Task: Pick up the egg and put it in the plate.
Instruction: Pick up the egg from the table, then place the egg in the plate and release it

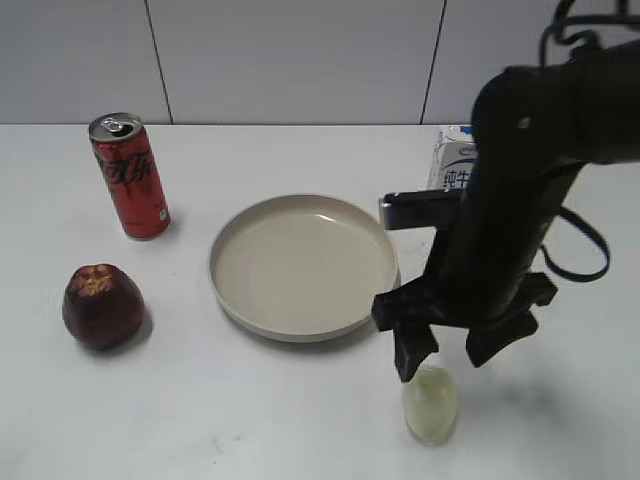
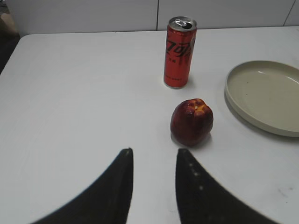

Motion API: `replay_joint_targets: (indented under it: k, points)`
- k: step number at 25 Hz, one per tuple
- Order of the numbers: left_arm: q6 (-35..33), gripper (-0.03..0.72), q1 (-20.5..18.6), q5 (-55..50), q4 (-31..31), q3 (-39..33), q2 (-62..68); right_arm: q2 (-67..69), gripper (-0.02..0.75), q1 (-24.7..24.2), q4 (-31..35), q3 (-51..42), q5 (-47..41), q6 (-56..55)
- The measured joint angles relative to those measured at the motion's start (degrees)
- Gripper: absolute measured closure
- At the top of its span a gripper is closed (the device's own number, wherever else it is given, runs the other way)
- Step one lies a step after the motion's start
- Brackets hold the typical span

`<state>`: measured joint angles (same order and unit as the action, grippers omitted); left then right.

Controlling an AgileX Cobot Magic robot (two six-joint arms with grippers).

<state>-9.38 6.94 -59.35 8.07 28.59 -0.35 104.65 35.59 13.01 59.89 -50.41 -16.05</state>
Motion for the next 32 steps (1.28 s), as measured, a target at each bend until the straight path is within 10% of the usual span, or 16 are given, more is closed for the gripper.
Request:
replay_joint_targets:
  k: [18, 32]
  points:
    - [0.0, 0.459, 0.0, 0.0, 0.0, 0.0, 0.0, 9.6, 0.295, 1.0, 0.8, 3.0, -4.8, -1.5]
    - [0.0, 0.456, 0.0, 0.0, 0.0, 0.0, 0.0, 12.2, 0.295, 1.2, -0.9, 33.1, -8.0, 11.3]
